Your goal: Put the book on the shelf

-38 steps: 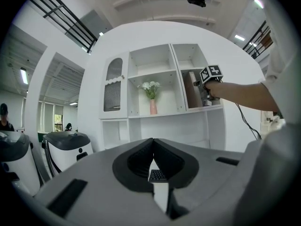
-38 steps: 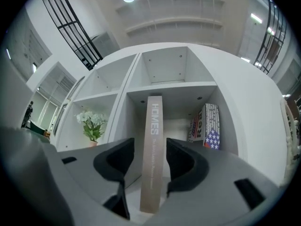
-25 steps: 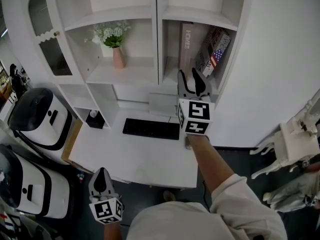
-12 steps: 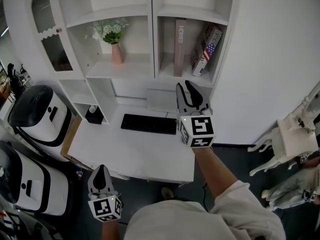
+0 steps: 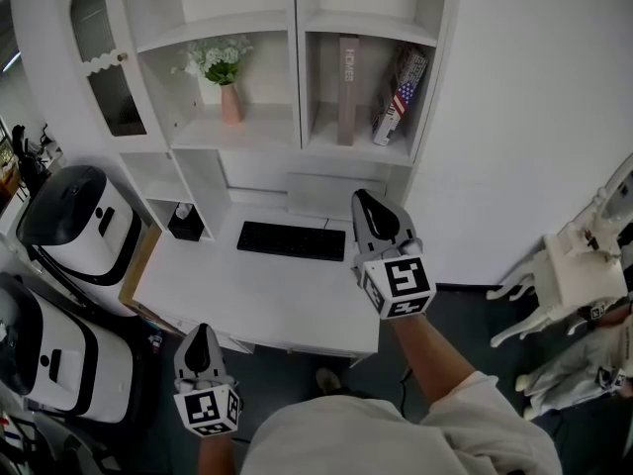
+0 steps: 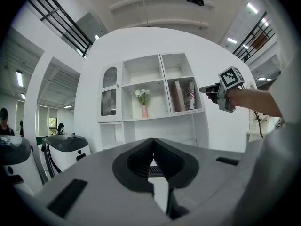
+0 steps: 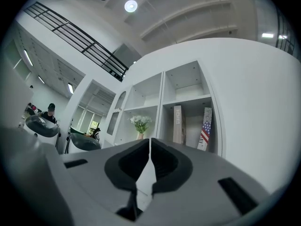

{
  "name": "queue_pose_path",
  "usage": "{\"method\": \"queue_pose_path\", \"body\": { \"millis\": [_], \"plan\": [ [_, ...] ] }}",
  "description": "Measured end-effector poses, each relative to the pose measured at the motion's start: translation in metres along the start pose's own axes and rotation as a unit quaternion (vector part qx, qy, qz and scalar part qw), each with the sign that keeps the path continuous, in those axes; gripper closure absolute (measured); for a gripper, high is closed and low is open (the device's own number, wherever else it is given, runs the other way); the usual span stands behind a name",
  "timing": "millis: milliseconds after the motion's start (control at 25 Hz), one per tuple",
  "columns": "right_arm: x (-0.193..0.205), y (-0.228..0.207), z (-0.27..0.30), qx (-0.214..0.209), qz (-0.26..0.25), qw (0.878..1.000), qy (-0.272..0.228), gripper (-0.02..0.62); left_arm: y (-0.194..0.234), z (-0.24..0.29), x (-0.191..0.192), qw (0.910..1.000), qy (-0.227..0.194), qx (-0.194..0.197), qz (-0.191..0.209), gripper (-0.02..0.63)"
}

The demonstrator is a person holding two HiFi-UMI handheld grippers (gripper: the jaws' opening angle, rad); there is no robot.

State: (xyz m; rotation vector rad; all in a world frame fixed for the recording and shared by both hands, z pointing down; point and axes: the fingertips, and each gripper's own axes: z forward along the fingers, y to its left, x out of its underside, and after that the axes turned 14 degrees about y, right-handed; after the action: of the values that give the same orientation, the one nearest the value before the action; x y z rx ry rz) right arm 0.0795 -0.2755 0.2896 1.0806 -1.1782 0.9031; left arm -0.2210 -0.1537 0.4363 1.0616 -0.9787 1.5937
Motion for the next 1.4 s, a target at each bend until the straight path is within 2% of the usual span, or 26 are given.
{"method": "queue_pose_path", "body": {
  "millis": [440, 720, 1400],
  "plan": [
    [0.045, 0.027, -0.04, -0.049, 0.016, 0.998, 0.036, 0.591, 0.0, -0.013, 0.0, 1.0, -0.006, -0.003, 0.005, 0.604],
    [0.077, 0.041, -0.055, -0.064, 0.021, 0.996, 0.059, 0.592, 0.0, -0.017, 0.006, 1.0, -0.002, -0.004, 0.005, 0.604],
    [0.086, 0.048, -0.067, -0.076, 0.027, 0.995, 0.065, 0.592, -0.009, -0.016, 0.004, 0.9999, -0.003, 0.001, 0.01, 0.604]
  ]
}}
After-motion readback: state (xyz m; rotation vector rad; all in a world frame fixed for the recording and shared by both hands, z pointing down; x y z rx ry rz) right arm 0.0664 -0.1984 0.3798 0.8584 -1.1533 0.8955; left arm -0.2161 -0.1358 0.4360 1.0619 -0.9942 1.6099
